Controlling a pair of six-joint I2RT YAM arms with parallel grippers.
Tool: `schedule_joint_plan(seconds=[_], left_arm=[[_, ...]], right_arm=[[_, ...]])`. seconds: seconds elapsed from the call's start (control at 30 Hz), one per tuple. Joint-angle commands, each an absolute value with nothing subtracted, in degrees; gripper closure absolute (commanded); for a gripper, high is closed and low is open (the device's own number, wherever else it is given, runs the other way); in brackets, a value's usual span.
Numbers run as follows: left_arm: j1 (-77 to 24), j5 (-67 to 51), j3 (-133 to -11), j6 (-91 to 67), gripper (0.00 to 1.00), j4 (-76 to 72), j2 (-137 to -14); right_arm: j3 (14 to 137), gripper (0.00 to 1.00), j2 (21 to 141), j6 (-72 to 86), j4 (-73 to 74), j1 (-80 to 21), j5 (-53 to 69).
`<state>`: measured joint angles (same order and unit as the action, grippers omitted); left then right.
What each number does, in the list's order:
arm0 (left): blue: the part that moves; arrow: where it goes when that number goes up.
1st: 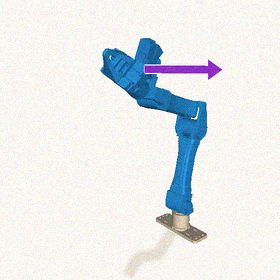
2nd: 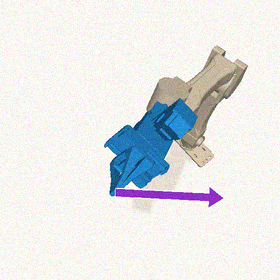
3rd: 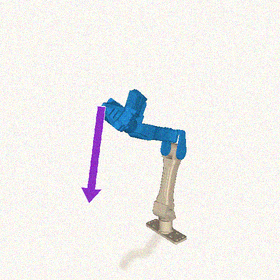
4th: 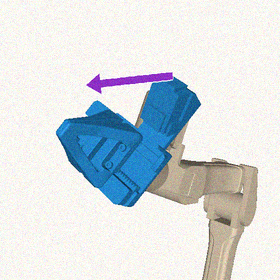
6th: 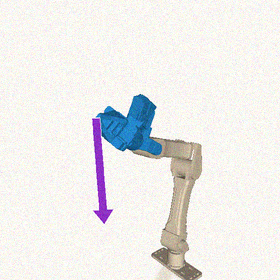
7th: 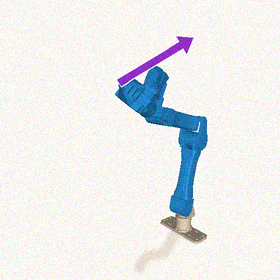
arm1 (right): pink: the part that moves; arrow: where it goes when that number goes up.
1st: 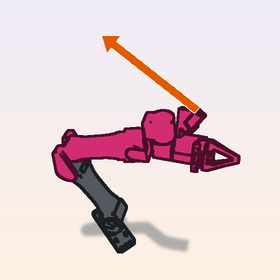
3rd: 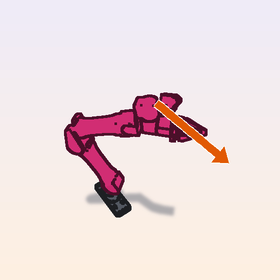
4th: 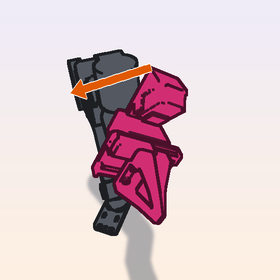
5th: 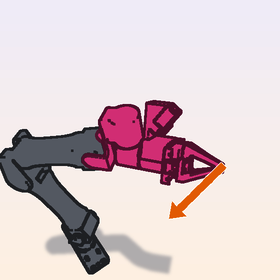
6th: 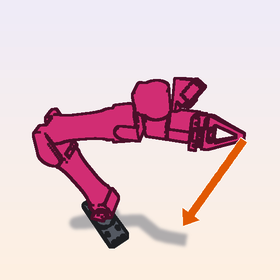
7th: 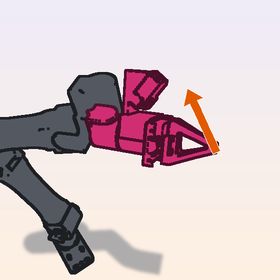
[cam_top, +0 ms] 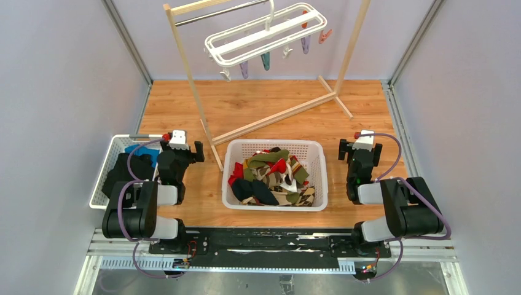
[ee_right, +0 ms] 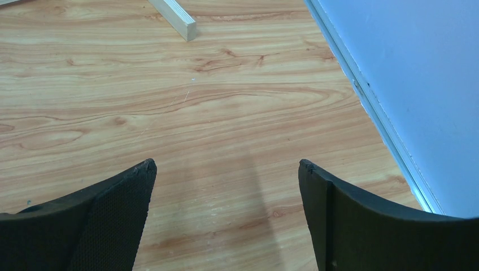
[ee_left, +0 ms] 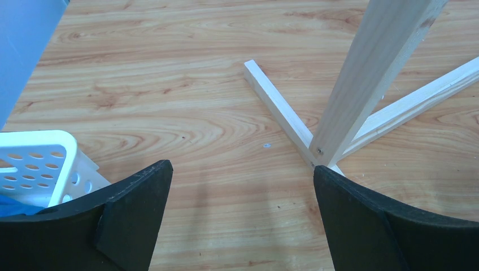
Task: Clip the socks to the hanger
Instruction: Open the clamp at the hanger.
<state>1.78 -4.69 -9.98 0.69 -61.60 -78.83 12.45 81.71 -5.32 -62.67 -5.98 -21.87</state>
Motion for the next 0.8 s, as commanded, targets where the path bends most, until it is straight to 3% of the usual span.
schedule_joint_plan(seconds=[0.0,0.23,0.33,0.5,0.6,0.77], left_arm=[[1.49,-4.3,-10.65,1.54,0.0,-63.08,-78.9],[1.54,-4.73,-10.02,1.55,0.0,-64.42,-78.69],[1.59,-4.59,-10.67,1.52,0.0,-60.91,-75.99],[1.67,-4.81,-20.83,3.22,0.0,-35.38,-68.34],[1.92,-6.18,-28.16,4.87,0.0,-18.76,-65.19],[4.91,-14.89,-36.92,3.61,0.0,1.52,-59.42]], right_arm=[[11.71,0.05,82.18,-5.24,-63.9,-5.36,-21.48],[12.42,0.05,81.34,-5.83,-62.29,-5.34,-20.25],[16.98,0.05,76.06,-5.13,-49.15,-6.19,-24.25],[25.54,0.05,66.03,-0.54,-31.7,-6.81,-24.47],[30.68,0.05,62.02,2.41,-25.68,-6.77,-16.21],[43.24,0.05,64.72,6.76,-17.33,-6.81,8.44]])
